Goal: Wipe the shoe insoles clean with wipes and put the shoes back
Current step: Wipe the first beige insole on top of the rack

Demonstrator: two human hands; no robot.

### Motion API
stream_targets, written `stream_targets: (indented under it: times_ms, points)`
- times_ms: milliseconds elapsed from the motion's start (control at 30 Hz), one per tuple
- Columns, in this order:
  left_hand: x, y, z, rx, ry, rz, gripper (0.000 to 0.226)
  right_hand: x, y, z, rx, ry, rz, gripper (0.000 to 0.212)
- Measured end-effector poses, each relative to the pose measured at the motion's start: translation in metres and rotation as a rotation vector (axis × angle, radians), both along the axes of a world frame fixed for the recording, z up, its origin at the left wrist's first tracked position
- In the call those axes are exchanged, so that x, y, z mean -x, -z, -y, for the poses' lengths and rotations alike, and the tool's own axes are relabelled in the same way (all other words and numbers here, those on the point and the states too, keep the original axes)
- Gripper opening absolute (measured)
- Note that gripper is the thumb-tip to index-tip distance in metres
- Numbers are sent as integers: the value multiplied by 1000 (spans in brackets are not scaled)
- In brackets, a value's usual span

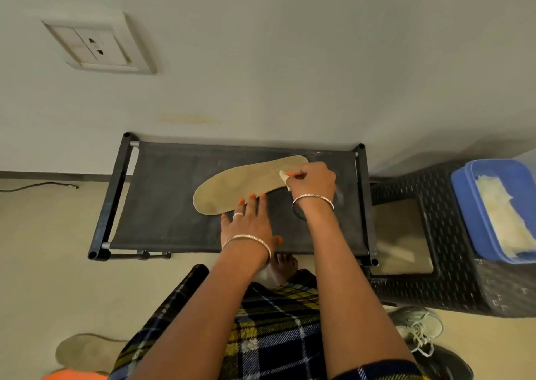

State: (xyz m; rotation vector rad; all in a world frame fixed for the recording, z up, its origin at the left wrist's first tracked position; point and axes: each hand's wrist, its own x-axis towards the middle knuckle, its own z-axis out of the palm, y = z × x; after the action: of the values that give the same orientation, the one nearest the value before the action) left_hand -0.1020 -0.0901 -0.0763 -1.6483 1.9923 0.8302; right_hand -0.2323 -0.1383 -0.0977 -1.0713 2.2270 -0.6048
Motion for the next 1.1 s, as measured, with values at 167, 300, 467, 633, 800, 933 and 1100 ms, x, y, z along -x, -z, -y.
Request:
stream_targets:
  times_ms: [167, 300, 467, 633, 800, 933, 1100]
  points:
    - [-4, 16, 17, -118, 45, 59, 95, -7, 6, 4, 21, -141, -64, 9]
    - [-8, 21, 24, -155, 30, 57, 92, -19, 12, 4, 4, -197, -137, 16]
    - [-5, 24, 28, -216, 32, 60, 89, -40, 22, 6, -67, -387, -140, 19]
    - [-6, 27, 32, -246, 38, 68, 91, -23, 18, 4, -85, -383, -173, 20]
    - [0, 26, 33, -270, 24, 91, 91, -1, 16, 5, -110, -220, -317, 26]
    - [7, 26, 34, -260, 1, 73, 91, -25, 21, -1, -126, -521, -128, 20]
    - [8, 36, 36, -257, 7, 92, 94, 9, 18, 0, -97, -236, -312, 24]
